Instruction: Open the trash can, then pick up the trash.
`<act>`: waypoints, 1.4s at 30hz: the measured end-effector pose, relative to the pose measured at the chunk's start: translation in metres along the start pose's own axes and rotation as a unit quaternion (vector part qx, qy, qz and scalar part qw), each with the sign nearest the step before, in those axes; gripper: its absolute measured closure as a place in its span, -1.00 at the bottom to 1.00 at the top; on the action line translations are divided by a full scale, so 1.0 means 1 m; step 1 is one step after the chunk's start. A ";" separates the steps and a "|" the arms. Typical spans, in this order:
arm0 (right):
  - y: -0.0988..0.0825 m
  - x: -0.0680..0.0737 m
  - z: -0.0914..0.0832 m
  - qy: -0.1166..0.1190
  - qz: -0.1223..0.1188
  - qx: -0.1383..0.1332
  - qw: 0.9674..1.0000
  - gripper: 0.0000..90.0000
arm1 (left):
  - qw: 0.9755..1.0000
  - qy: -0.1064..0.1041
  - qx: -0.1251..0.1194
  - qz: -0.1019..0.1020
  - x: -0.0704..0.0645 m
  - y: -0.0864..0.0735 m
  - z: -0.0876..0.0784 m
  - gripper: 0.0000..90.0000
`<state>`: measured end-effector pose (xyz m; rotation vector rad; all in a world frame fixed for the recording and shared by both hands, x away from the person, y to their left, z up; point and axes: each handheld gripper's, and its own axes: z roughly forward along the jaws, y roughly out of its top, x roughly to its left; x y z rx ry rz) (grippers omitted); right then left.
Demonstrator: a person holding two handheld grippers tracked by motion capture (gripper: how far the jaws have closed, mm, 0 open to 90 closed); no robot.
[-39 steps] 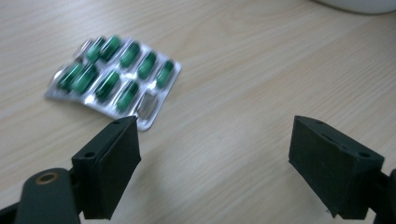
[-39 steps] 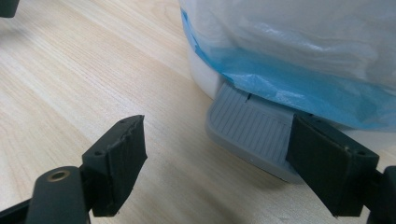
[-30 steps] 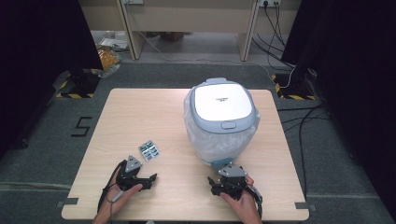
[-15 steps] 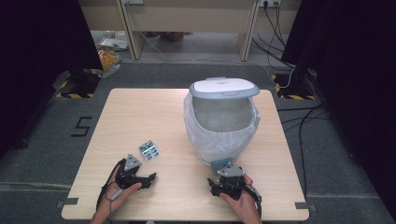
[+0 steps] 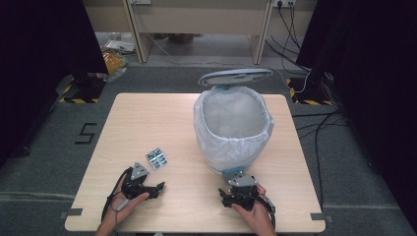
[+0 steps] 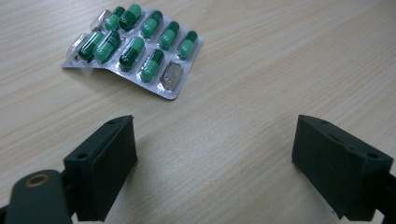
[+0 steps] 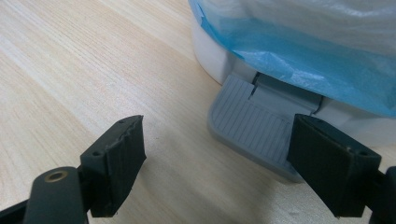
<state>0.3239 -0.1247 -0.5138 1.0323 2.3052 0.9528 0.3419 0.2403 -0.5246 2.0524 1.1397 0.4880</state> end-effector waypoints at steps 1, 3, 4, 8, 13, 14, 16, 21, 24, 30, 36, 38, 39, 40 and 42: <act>0.000 0.000 0.000 0.001 0.000 -0.001 1.000 -0.57 | 1.000 0.000 0.000 0.000 0.000 0.000 0.000 -0.71; 0.000 0.000 0.000 0.001 0.000 -0.001 1.000 -0.57 | 1.000 0.001 0.000 -0.001 0.000 0.000 0.000 -0.71; 0.000 0.000 0.000 0.000 -0.002 0.000 1.000 -0.57 | 1.000 0.001 0.000 -0.001 0.000 0.000 0.000 -0.72; 0.000 0.001 0.000 -0.003 -0.005 0.001 1.000 -0.57 | 1.000 0.001 0.000 -0.001 0.000 0.000 0.000 -0.71; 0.000 0.000 0.000 -0.002 -0.006 0.002 1.000 -0.57 | 1.000 0.001 0.000 0.000 0.000 0.000 0.000 -0.71; 0.000 0.001 0.000 -0.002 -0.006 0.002 1.000 -0.58 | 1.000 0.001 0.000 -0.001 0.000 0.000 0.000 -0.71; 0.000 0.000 0.000 -0.002 -0.006 0.003 1.000 -0.58 | 1.000 0.001 0.000 -0.001 0.000 0.000 0.000 -0.72; 0.000 0.000 0.000 -0.002 -0.008 0.002 1.000 -0.58 | 1.000 0.006 -0.001 -0.006 0.000 0.000 0.000 -0.70; 0.000 0.001 0.001 -0.003 -0.009 0.002 1.000 -0.58 | 1.000 0.013 -0.005 -0.013 0.001 0.000 -0.001 -0.65; 0.001 0.001 0.000 -0.004 -0.010 0.004 1.000 -0.58 | 0.998 0.037 -0.023 -0.036 0.006 0.004 0.002 -0.66; 0.001 0.003 0.002 -0.009 -0.016 0.007 1.000 -0.61 | 0.996 0.053 -0.042 -0.052 0.010 0.023 0.010 -0.66; 0.001 0.003 0.001 -0.008 -0.020 0.009 1.000 -0.61 | 0.996 0.057 -0.042 -0.053 0.012 0.026 0.014 -0.66; 0.001 0.003 0.001 -0.008 -0.021 0.010 1.000 -0.61 | 0.996 0.057 -0.039 -0.058 0.014 0.027 0.017 -0.66; 0.001 0.003 0.001 -0.008 -0.021 0.010 1.000 -0.61 | 0.996 0.057 -0.039 -0.058 0.014 0.027 0.017 -0.66; 0.002 0.003 0.002 -0.008 -0.022 0.011 1.000 -0.61 | 0.996 0.061 -0.030 -0.064 0.017 0.027 0.021 -0.66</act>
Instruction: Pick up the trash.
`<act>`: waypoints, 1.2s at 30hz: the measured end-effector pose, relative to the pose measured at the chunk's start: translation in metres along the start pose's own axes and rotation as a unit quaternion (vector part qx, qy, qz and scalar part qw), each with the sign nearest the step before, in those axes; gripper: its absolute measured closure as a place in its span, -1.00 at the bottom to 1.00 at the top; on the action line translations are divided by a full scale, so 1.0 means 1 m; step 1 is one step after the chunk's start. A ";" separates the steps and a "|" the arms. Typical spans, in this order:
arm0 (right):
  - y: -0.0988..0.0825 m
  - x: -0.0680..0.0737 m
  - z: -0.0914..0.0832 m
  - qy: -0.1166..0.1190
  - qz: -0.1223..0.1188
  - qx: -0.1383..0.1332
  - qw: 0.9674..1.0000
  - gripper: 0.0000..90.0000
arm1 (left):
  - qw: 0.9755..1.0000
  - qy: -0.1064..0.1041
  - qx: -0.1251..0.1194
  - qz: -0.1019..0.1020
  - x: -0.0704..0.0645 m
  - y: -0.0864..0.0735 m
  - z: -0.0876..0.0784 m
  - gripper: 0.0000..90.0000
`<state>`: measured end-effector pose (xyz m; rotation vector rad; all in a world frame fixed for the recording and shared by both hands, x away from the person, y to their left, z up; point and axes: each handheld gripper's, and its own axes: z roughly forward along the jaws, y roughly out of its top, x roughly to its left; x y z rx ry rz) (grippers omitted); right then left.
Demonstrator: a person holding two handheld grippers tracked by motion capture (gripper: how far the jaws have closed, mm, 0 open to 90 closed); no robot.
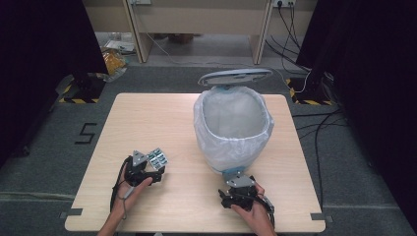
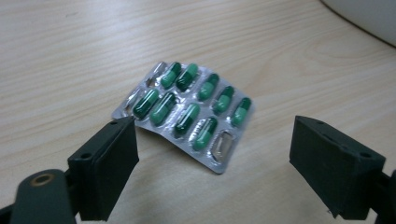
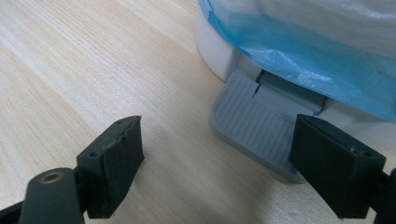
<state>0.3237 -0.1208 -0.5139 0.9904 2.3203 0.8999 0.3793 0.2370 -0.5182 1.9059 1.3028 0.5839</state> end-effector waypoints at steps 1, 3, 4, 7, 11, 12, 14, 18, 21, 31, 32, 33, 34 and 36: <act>0.000 0.000 0.000 -0.001 0.000 0.000 1.000 -0.61 | 1.000 -0.001 0.011 -0.003 0.003 0.000 0.004 -0.66; 0.000 0.000 0.000 0.000 -0.001 0.001 1.000 -0.61 | 1.000 0.001 0.013 -0.007 0.005 0.001 0.006 -0.66; 0.000 0.000 0.000 0.001 -0.001 0.000 1.000 -0.61 | 1.000 0.002 0.011 -0.006 0.005 0.002 0.007 -0.66; 0.000 -0.001 0.000 0.005 -0.001 0.000 1.000 -0.61 | 1.000 0.001 0.014 -0.008 0.008 0.007 0.011 -0.66; 0.000 -0.001 0.000 0.005 0.000 0.000 1.000 -0.61 | 1.000 -0.007 0.019 -0.015 0.008 0.011 0.016 -0.66; 0.001 -0.001 0.000 0.006 -0.001 0.001 1.000 -0.61 | 1.000 -0.008 0.020 -0.015 0.008 0.012 0.018 -0.67; 0.000 -0.002 0.000 0.007 0.000 0.001 1.000 -0.61 | 1.000 -0.007 0.026 -0.014 0.008 0.015 0.023 -0.67; 0.000 -0.002 0.000 0.009 0.000 0.001 1.000 -0.61 | 1.000 -0.009 0.026 -0.010 0.008 0.020 0.029 -0.67; 0.000 -0.002 -0.001 0.010 0.000 0.000 1.000 -0.61 | 1.000 -0.012 0.026 -0.011 0.007 0.023 0.031 -0.67; 0.000 -0.002 -0.001 0.010 -0.002 0.001 1.000 -0.61 | 0.999 -0.014 0.029 -0.007 -0.006 0.036 0.043 -0.67; 0.000 -0.003 -0.001 0.011 -0.001 0.000 1.000 -0.61 | 0.999 -0.010 0.032 -0.006 -0.007 0.036 0.046 -0.67; 0.000 -0.003 -0.001 0.011 0.001 0.000 1.000 -0.61 | 0.999 -0.008 0.036 -0.004 -0.009 0.036 0.049 -0.66; 0.000 -0.003 -0.001 0.010 -0.001 0.001 1.000 -0.61 | 0.999 -0.001 0.037 0.002 -0.011 0.036 0.050 -0.67; 0.000 -0.003 -0.001 0.010 -0.002 0.001 1.000 -0.61 | 0.999 0.003 0.037 0.010 -0.012 0.036 0.050 -0.67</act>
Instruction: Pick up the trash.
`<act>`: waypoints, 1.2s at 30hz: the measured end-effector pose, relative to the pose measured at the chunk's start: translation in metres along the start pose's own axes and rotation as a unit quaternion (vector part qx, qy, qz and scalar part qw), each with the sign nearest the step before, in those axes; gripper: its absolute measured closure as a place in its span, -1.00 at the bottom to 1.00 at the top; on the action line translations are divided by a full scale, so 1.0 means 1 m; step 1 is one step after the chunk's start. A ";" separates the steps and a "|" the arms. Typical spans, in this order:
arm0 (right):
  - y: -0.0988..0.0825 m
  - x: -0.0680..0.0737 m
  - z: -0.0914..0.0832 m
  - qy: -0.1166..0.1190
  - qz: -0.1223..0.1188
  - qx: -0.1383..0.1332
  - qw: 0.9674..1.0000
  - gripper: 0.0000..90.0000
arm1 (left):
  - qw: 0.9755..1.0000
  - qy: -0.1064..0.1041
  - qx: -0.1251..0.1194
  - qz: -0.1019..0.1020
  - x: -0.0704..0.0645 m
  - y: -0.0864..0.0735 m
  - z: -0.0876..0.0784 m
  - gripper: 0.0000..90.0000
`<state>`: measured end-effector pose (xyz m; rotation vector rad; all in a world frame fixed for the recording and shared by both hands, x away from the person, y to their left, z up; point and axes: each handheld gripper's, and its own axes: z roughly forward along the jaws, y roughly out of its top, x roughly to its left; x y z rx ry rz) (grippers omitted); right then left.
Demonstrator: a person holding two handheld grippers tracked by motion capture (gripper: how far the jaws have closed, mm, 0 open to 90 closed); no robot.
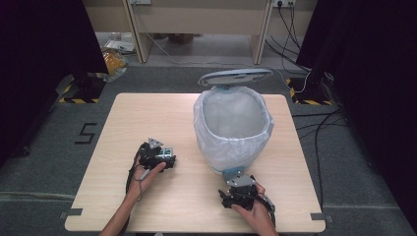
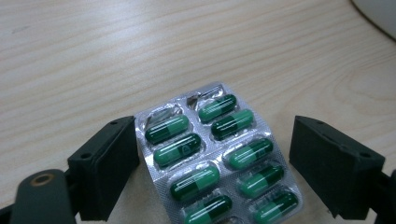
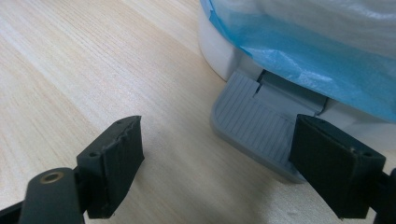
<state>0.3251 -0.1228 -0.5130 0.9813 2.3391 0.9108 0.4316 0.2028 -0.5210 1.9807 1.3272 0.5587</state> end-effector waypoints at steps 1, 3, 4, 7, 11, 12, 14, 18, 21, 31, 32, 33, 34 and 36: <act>0.000 0.000 0.000 0.001 0.000 0.000 1.000 -0.61 | 1.000 0.001 -0.001 -0.001 0.000 0.000 0.000 -0.67; 0.000 -0.001 0.000 0.002 0.000 -0.001 1.000 -0.61 | 1.000 0.003 -0.003 -0.002 0.000 -0.001 0.000 -0.67; 0.000 0.000 0.000 0.001 0.000 0.000 1.000 -0.61 | 1.000 0.005 -0.003 -0.001 0.000 -0.001 -0.001 -0.65; 0.000 0.000 0.000 0.001 -0.002 -0.001 1.000 -0.61 | 1.000 0.002 -0.011 0.002 0.000 -0.004 -0.004 -0.58; 0.000 0.000 0.000 0.001 -0.001 -0.001 1.000 -0.61 | 1.000 -0.007 -0.015 0.009 0.000 -0.006 -0.007 -0.26; 0.000 0.000 0.000 0.001 -0.002 -0.001 1.000 -0.61 | 1.000 -0.010 -0.017 0.010 0.001 -0.006 -0.008 -0.25; 0.000 0.000 0.000 0.001 -0.001 0.000 1.000 -0.61 | 1.000 -0.012 -0.018 0.012 0.002 -0.006 -0.007 -0.25; 0.000 -0.001 0.000 0.002 -0.001 0.000 1.000 -0.61 | 0.999 -0.015 -0.021 0.020 0.000 0.001 -0.006 -0.45; 0.000 0.000 0.000 0.002 -0.001 0.000 1.000 -0.61 | 1.000 -0.013 -0.016 0.023 -0.001 0.006 -0.004 -0.45; -0.001 -0.001 0.000 0.003 -0.001 -0.001 1.000 -0.61 | 1.000 -0.018 -0.016 0.016 0.005 0.005 0.003 -0.25; -0.001 0.000 0.000 0.002 0.000 -0.001 1.000 -0.61 | 1.000 -0.018 -0.018 0.018 0.005 0.005 0.001 -0.25; -0.001 0.000 0.000 0.002 0.000 -0.001 1.000 -0.61 | 1.000 -0.018 -0.018 0.018 0.005 0.005 0.001 -0.25; -0.001 0.000 0.000 0.000 -0.003 0.000 1.000 -0.61 | 0.999 -0.020 -0.021 0.018 0.005 0.005 0.000 -0.25; 0.000 0.000 0.000 0.002 -0.001 -0.001 1.000 -0.61 | 0.999 -0.020 -0.023 0.019 0.006 0.005 -0.004 -0.25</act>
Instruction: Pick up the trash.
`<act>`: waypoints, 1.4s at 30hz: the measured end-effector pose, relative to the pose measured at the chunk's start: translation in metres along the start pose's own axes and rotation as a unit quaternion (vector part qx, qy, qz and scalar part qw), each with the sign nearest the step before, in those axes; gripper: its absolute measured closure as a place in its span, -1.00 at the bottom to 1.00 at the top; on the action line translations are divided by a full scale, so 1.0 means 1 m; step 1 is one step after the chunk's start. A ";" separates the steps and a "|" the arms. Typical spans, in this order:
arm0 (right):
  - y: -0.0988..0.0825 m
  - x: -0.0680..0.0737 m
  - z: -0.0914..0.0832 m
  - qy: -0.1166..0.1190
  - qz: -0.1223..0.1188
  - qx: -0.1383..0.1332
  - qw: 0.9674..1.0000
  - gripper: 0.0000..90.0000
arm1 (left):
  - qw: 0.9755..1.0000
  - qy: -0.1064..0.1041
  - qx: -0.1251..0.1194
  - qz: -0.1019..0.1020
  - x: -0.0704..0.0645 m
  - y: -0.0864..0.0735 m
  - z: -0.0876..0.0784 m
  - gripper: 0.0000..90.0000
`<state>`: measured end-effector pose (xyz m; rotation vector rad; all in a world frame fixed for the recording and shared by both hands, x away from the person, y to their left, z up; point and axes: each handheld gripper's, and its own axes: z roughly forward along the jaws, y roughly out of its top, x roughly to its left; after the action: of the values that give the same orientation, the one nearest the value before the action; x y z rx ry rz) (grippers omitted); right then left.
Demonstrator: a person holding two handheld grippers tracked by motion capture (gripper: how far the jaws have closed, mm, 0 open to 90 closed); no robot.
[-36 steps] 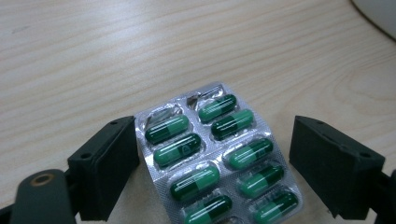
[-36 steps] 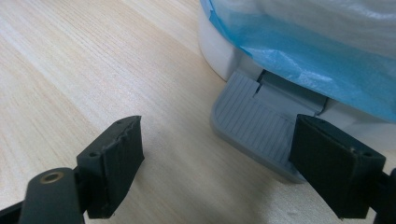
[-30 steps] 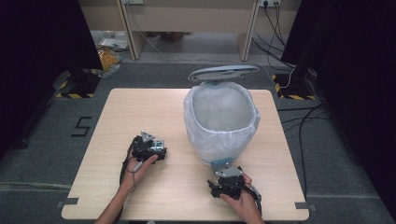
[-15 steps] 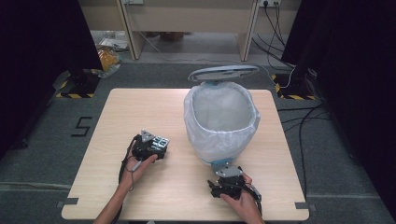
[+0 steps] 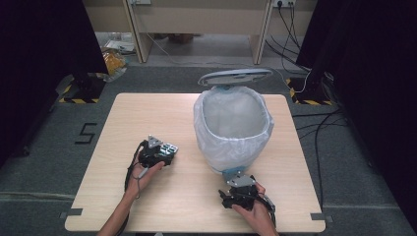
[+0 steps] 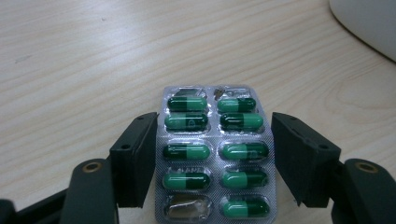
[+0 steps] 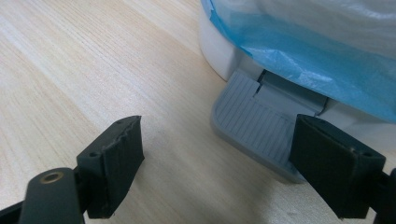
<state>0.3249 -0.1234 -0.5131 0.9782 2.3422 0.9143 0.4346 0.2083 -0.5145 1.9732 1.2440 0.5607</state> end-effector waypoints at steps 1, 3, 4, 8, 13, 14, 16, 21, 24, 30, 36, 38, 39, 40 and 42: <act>0.000 0.000 0.000 0.000 0.001 0.000 1.000 -0.61 | 1.000 -0.002 -0.003 -0.004 0.001 0.000 -0.003 -0.25; 0.000 0.000 0.000 0.000 0.001 0.000 1.000 -0.61 | 1.000 -0.005 -0.006 -0.006 0.001 -0.001 -0.005 -0.25; 0.000 0.000 0.000 -0.001 -0.003 0.000 1.000 -0.61 | 1.000 -0.008 -0.008 -0.006 0.000 -0.001 -0.007 -0.25; 0.000 0.000 0.000 0.001 0.001 -0.001 1.000 -0.61 | 1.000 -0.015 -0.016 -0.010 -0.001 0.000 -0.014 -0.25; 0.000 -0.001 0.000 0.001 0.000 -0.002 1.000 -0.61 | 0.999 -0.021 -0.029 -0.014 -0.003 0.003 -0.021 -0.25; 0.000 0.000 0.000 0.000 0.000 -0.002 1.000 -0.61 | 0.999 -0.024 -0.029 -0.015 -0.004 0.003 -0.023 -0.25; 0.000 0.000 0.000 0.000 0.000 -0.001 1.000 -0.61 | 0.999 -0.027 -0.033 -0.014 -0.005 0.005 -0.026 -0.25; 0.000 0.000 0.000 0.001 -0.001 -0.002 1.000 -0.61 | 0.998 -0.032 -0.042 -0.014 -0.007 0.008 -0.034 -0.25; -0.001 -0.001 0.000 0.001 0.002 -0.003 1.000 -0.61 | 0.998 -0.037 -0.050 -0.016 -0.008 0.010 -0.038 -0.25; -0.001 -0.001 0.000 0.004 0.002 -0.003 1.000 -0.61 | 0.997 -0.044 -0.067 -0.018 -0.009 0.017 -0.050 -0.25; -0.001 -0.002 0.000 0.005 0.005 -0.005 1.000 -0.61 | 0.995 -0.049 -0.085 -0.016 -0.011 0.026 -0.062 -0.25; -0.001 -0.002 0.000 0.005 0.006 -0.005 1.000 -0.61 | 0.994 -0.054 -0.093 -0.016 -0.012 0.030 -0.066 -0.25; -0.001 -0.002 0.000 0.005 0.007 -0.005 1.000 -0.61 | 0.994 -0.055 -0.096 -0.015 -0.013 0.031 -0.068 -0.25; -0.001 -0.002 0.000 0.005 0.007 -0.005 1.000 -0.61 | 0.994 -0.055 -0.096 -0.015 -0.013 0.031 -0.068 -0.25; -0.001 -0.002 0.000 0.007 0.006 -0.006 1.000 -0.61 | 0.993 -0.058 -0.104 -0.010 -0.016 0.037 -0.074 -0.25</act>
<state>0.3256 -0.1257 -0.5132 0.9840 2.3415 0.9414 0.3983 0.2101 -0.4384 1.7909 1.0863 0.5346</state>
